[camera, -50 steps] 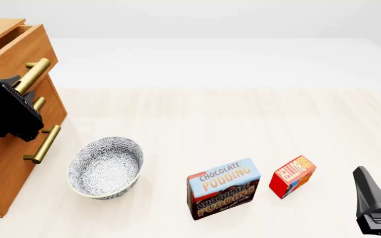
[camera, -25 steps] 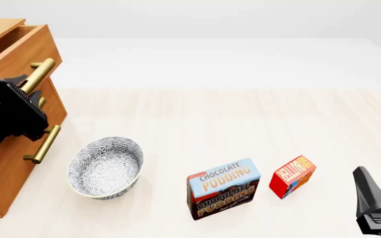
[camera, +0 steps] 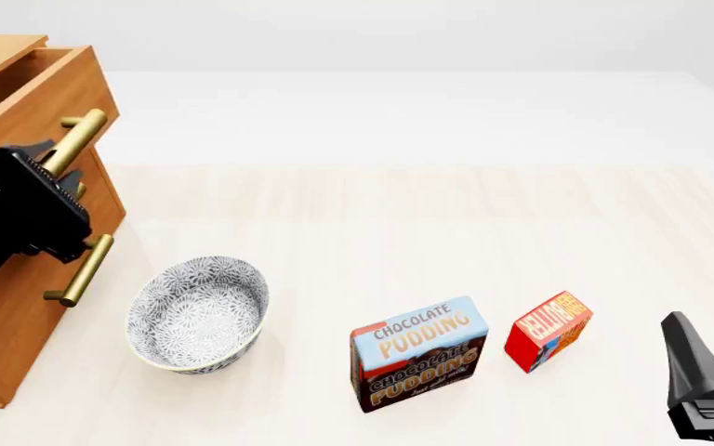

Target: Put the butter at the back in the top drawer of the cabinet and close it.

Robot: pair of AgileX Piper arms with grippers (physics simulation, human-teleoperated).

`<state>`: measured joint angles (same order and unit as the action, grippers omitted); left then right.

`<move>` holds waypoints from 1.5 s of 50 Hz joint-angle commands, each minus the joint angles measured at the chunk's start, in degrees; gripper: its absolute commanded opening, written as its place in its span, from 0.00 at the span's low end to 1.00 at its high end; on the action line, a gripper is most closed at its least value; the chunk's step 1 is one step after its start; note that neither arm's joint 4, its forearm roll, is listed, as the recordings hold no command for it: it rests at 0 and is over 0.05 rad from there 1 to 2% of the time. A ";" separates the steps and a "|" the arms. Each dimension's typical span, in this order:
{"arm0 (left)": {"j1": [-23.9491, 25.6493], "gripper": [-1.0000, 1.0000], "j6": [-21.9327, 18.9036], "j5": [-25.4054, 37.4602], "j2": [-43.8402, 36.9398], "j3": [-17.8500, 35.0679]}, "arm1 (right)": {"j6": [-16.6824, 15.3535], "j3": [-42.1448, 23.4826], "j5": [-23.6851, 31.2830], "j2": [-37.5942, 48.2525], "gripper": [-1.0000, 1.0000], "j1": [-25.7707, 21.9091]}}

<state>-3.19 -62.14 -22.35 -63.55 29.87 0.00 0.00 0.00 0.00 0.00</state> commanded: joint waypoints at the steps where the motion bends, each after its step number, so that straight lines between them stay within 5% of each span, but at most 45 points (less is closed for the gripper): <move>1: 4.35 0.00 1.85 3.30 -4.08 -2.28 | 0.00 0.00 0.00 0.00 1.00 0.00; 73: 9.66 0.00 6.42 8.31 -2.63 -0.68 | 0.00 0.00 0.00 0.00 1.00 0.00; 74: 9.75 1.00 6.49 8.49 -2.57 -0.55 | 0.00 0.00 0.00 0.00 1.00 0.00; 75: 9.91 1.00 6.67 8.76 -2.45 -0.26 | 0.00 0.00 0.00 0.00 1.00 0.00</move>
<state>5.60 -56.96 -16.77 -63.16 31.34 0.00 0.00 0.00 0.00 0.00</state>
